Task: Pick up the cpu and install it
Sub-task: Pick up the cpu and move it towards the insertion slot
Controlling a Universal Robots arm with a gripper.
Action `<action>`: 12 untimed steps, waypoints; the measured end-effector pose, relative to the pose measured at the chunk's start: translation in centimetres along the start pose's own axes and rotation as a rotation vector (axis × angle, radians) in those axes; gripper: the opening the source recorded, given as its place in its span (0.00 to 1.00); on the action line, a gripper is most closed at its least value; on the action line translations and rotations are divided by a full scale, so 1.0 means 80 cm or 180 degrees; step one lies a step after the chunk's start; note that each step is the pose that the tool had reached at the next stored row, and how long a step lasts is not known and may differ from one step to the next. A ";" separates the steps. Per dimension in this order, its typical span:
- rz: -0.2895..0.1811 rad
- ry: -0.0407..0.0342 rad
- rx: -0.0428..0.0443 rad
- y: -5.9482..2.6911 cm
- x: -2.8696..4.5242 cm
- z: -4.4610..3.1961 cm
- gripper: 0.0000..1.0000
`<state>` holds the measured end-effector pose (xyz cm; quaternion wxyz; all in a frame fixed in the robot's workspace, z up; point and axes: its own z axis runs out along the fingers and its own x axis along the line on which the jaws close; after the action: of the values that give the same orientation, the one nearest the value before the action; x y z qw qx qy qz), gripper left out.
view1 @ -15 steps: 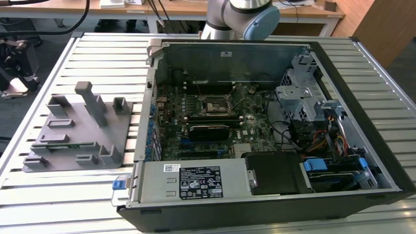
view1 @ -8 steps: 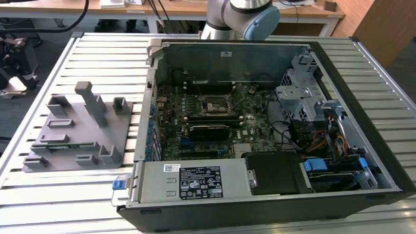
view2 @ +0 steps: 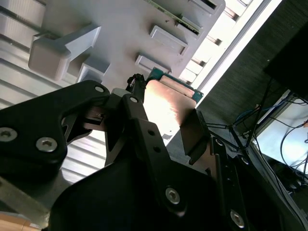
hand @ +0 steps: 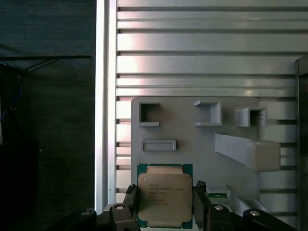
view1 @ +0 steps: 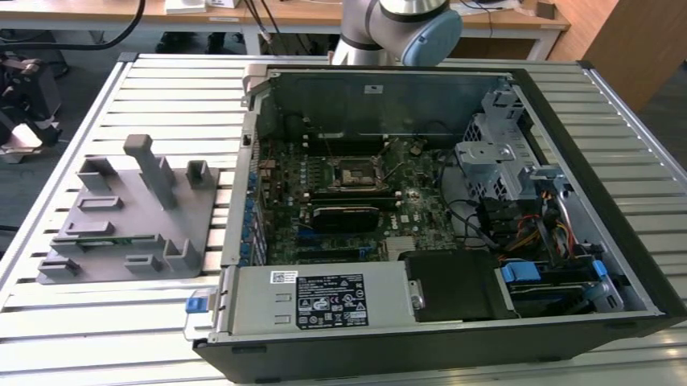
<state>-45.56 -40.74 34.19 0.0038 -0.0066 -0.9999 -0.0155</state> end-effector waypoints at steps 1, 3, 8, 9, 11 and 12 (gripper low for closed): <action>0.0000 0.0000 0.0000 0.000 0.0000 -0.0009 0.54; 0.0000 -0.0001 0.0000 0.000 0.0000 -0.0025 0.54; 0.0000 -0.0001 0.0000 0.000 0.0001 -0.0072 0.54; 0.0000 -0.0001 0.0000 0.000 0.0001 -0.0081 0.54; 0.0000 -0.0002 -0.0001 0.000 0.0001 -0.0094 0.54; 0.0000 -0.0002 -0.0002 0.000 0.0001 -0.0099 0.54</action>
<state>-45.56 -40.75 34.98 0.0035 -0.0066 -0.9998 -0.0158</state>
